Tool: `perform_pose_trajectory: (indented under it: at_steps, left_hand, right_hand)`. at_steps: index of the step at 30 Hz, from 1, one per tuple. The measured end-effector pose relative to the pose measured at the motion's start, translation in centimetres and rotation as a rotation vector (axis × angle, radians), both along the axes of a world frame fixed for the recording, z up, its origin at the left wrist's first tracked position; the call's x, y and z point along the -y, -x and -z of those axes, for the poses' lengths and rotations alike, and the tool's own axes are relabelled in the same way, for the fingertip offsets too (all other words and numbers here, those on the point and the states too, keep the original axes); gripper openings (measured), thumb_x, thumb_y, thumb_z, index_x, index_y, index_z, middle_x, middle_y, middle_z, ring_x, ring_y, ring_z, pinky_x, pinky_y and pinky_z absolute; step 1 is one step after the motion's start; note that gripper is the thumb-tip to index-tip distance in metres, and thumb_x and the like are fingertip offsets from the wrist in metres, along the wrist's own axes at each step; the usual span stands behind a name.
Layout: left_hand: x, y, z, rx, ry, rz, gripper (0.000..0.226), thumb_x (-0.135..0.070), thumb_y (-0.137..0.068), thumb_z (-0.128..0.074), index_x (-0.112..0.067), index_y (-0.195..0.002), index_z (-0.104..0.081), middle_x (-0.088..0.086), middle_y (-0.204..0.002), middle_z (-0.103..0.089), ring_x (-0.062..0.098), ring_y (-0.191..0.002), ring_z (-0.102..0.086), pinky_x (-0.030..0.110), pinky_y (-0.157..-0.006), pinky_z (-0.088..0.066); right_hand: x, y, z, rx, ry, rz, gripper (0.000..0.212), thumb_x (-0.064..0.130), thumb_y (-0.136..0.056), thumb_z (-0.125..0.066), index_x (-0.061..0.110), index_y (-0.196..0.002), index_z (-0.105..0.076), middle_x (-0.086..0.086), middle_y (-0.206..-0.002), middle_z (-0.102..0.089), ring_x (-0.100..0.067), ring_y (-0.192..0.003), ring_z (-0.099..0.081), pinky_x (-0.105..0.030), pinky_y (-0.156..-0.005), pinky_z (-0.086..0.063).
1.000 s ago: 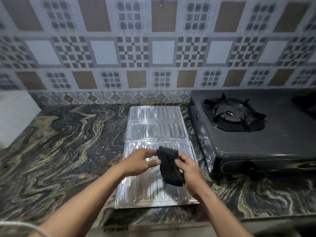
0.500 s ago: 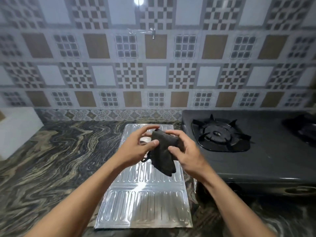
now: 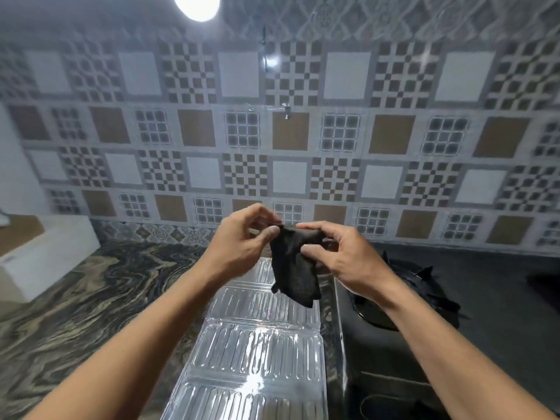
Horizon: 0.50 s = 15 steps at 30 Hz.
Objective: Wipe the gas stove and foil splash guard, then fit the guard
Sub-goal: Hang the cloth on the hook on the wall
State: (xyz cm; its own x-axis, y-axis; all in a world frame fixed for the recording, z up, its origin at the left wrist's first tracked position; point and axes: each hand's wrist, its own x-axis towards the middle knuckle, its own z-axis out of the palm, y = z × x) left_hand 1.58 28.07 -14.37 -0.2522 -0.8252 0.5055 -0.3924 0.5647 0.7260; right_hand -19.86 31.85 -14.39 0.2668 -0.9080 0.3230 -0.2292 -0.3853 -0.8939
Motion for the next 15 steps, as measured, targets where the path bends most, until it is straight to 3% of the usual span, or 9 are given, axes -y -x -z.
perform_pose_trajectory:
  at_steps: [4, 6, 8, 10, 12, 13, 15]
  left_hand:
    - [3.1, -0.1, -2.4, 0.041, -0.035, 0.011, 0.019, -0.011, -0.098, -0.059, -0.026, -0.094, -0.07, -0.001, -0.095, -0.071, 0.017, -0.089, -0.067, 0.038, -0.084, -0.055]
    - [4.8, 0.0, -4.0, 0.019, -0.107, 0.102, 0.017, -0.014, -0.101, -0.055, -0.026, -0.093, -0.065, -0.002, -0.092, -0.066, 0.014, -0.082, -0.062, 0.034, -0.076, -0.05]
    - [6.3, 0.2, -5.8, 0.044, -0.178, 0.192, 0.003, -0.019, -0.1, -0.059, -0.02, -0.1, -0.062, -0.004, -0.09, -0.068, 0.008, -0.079, -0.062, 0.026, -0.074, -0.049]
    - [8.2, 0.4, -7.2, 0.097, -0.141, 0.21, 0.009, -0.015, -0.095, -0.066, -0.014, -0.105, -0.064, -0.004, -0.091, -0.074, 0.004, -0.083, -0.067, 0.017, -0.076, -0.05]
    - [10.6, 0.2, -8.4, 0.082, -0.077, 0.178, 0.005, -0.01, -0.094, -0.068, -0.01, -0.099, -0.067, 0.0, -0.089, -0.074, 0.005, -0.082, -0.067, 0.016, -0.075, -0.05]
    - [11.9, 0.0, -8.9, 0.056, -0.069, 0.171, 0.003, -0.009, -0.093, -0.067, -0.01, -0.096, -0.066, 0.001, -0.088, -0.073, 0.006, -0.081, -0.066, 0.02, -0.076, -0.05]
    - [14.6, -0.4, -10.0, 0.027, -0.06, 0.161, 0.005, -0.008, -0.093, -0.067, -0.011, -0.094, -0.064, 0.0, -0.086, -0.071, 0.011, -0.082, -0.064, 0.03, -0.081, -0.05]
  right_hand:
    - [3.6, 0.5, -1.6, -0.107, 0.059, 0.057, 0.007, 0.023, -0.088, -0.073, 0.02, -0.093, -0.07, -0.008, -0.093, -0.071, -0.024, -0.087, -0.071, -0.049, -0.075, -0.061]
    - [5.9, 0.7, -2.3, -0.159, 0.112, 0.119, 0.015, 0.03, -0.085, -0.076, 0.016, -0.087, -0.07, -0.004, -0.094, -0.067, -0.022, -0.085, -0.07, -0.05, -0.078, -0.059]
    - [7.9, 0.7, -3.7, -0.234, 0.168, 0.187, 0.023, 0.032, -0.083, -0.078, 0.011, -0.086, -0.07, -0.001, -0.104, -0.061, -0.017, -0.092, -0.066, -0.044, -0.087, -0.055]
    - [10.1, 1.0, -5.2, -0.331, 0.222, 0.201, 0.027, 0.036, -0.081, -0.079, 0.011, -0.089, -0.071, 0.003, -0.127, -0.052, -0.013, -0.108, -0.058, -0.034, -0.095, -0.048]
    - [12.3, 1.5, -6.8, -0.363, 0.219, 0.173, 0.031, 0.038, -0.081, -0.078, 0.009, -0.092, -0.073, 0.007, -0.141, -0.046, -0.009, -0.12, -0.049, -0.031, -0.099, -0.041]
    - [13.4, 1.8, -7.4, -0.339, 0.193, 0.143, 0.031, 0.036, -0.081, -0.078, 0.008, -0.094, -0.073, 0.005, -0.137, -0.053, -0.007, -0.117, -0.053, -0.034, -0.099, -0.044]
    - [15.5, 2.3, -8.5, -0.276, 0.135, 0.097, 0.026, 0.03, -0.083, -0.077, 0.008, -0.095, -0.072, -0.008, -0.106, -0.071, -0.011, -0.093, -0.065, -0.046, -0.091, -0.051]
